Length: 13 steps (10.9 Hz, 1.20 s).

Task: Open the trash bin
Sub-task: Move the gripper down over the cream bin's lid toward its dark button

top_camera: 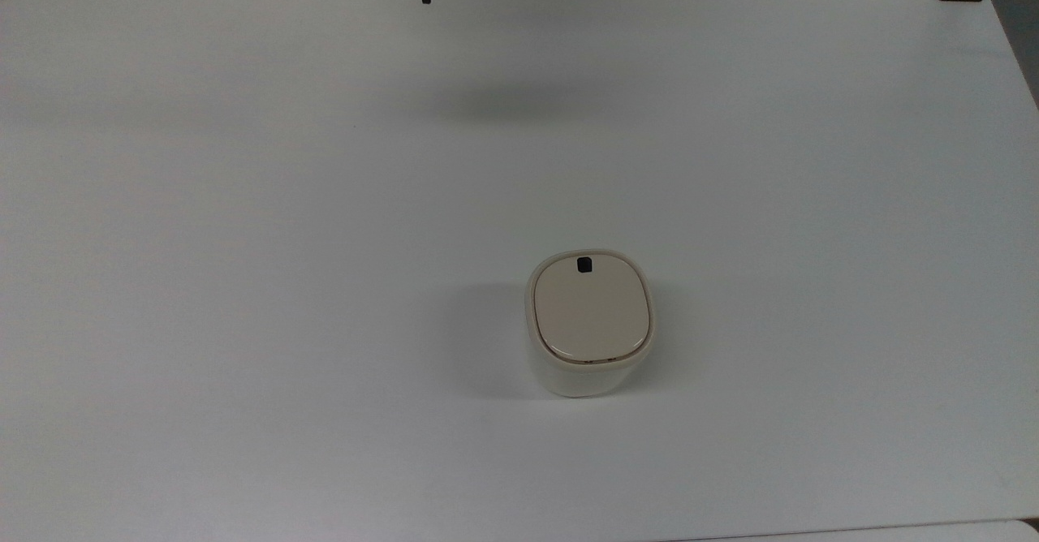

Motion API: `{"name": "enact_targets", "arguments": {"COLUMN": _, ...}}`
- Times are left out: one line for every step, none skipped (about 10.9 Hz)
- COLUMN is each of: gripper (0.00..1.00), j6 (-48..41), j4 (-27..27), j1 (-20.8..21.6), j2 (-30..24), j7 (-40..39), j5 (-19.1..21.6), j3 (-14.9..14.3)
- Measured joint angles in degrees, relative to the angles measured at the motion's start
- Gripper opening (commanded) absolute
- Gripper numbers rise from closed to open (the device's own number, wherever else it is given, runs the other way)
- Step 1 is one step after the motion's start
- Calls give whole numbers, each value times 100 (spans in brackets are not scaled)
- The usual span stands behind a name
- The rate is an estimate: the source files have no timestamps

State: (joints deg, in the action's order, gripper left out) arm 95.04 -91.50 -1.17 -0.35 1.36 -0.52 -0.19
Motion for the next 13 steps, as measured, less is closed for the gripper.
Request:
{"name": "enact_targets", "arguments": {"gripper": 100, "j6": 0, "j4": 0, "j1": 0, "j2": 0, "j7": -8, "j5": 0, "j3": 1}}
{"name": "enact_targets", "arguments": {"gripper": 100, "j6": 0, "j4": 0, "j1": 0, "j2": 0, "j7": -10, "j5": 0, "j3": 1}}
{"name": "enact_targets", "arguments": {"gripper": 100, "j6": 0, "j4": -1, "j1": 0, "j2": 0, "j7": -28, "j5": 0, "j3": 1}}
{"name": "enact_targets", "arguments": {"gripper": 100, "j6": 0, "j4": -1, "j1": 0, "j2": 0, "j7": -113, "j5": 0, "j3": 1}}
{"name": "enact_targets", "arguments": {"gripper": 100, "j6": 0, "j4": -2, "j1": 0, "j2": 0, "j7": -196, "j5": 0, "j3": 1}}
{"name": "enact_targets", "arguments": {"gripper": 100, "j6": 0, "j4": -4, "j1": 0, "j2": 0, "j7": -276, "j5": 0, "j3": 1}}
{"name": "enact_targets", "arguments": {"gripper": 99, "j6": 0, "j4": -7, "j1": 0, "j2": 4, "j7": -422, "j5": 0, "j3": 1}}
{"name": "enact_targets", "arguments": {"gripper": 91, "j6": 0, "j4": -10, "j1": 0, "j2": 17, "j7": -624, "j5": 1, "j3": 2}}
{"name": "enact_targets", "arguments": {"gripper": 82, "j6": 0, "j4": -11, "j1": 1, "j2": 43, "j7": -737, "j5": 2, "j3": 3}}
{"name": "enact_targets", "arguments": {"gripper": 72, "j6": 0, "j4": -11, "j1": 32, "j2": 76, "j7": -795, "j5": 4, "j3": 8}}
{"name": "enact_targets", "arguments": {"gripper": 60, "j6": 149, "j4": -12, "j1": 115, "j2": 123, "j7": -796, "j5": 5, "j3": 13}}
{"name": "enact_targets", "arguments": {"gripper": 38, "j6": 500, "j4": -15, "j1": 226, "j2": 198, "j7": -766, "j5": 5, "j3": 17}}
{"name": "enact_targets", "arguments": {"gripper": 13, "j6": 938, "j4": -17, "j1": 343, "j2": 309, "j7": -466, "j5": 7, "j3": 20}}
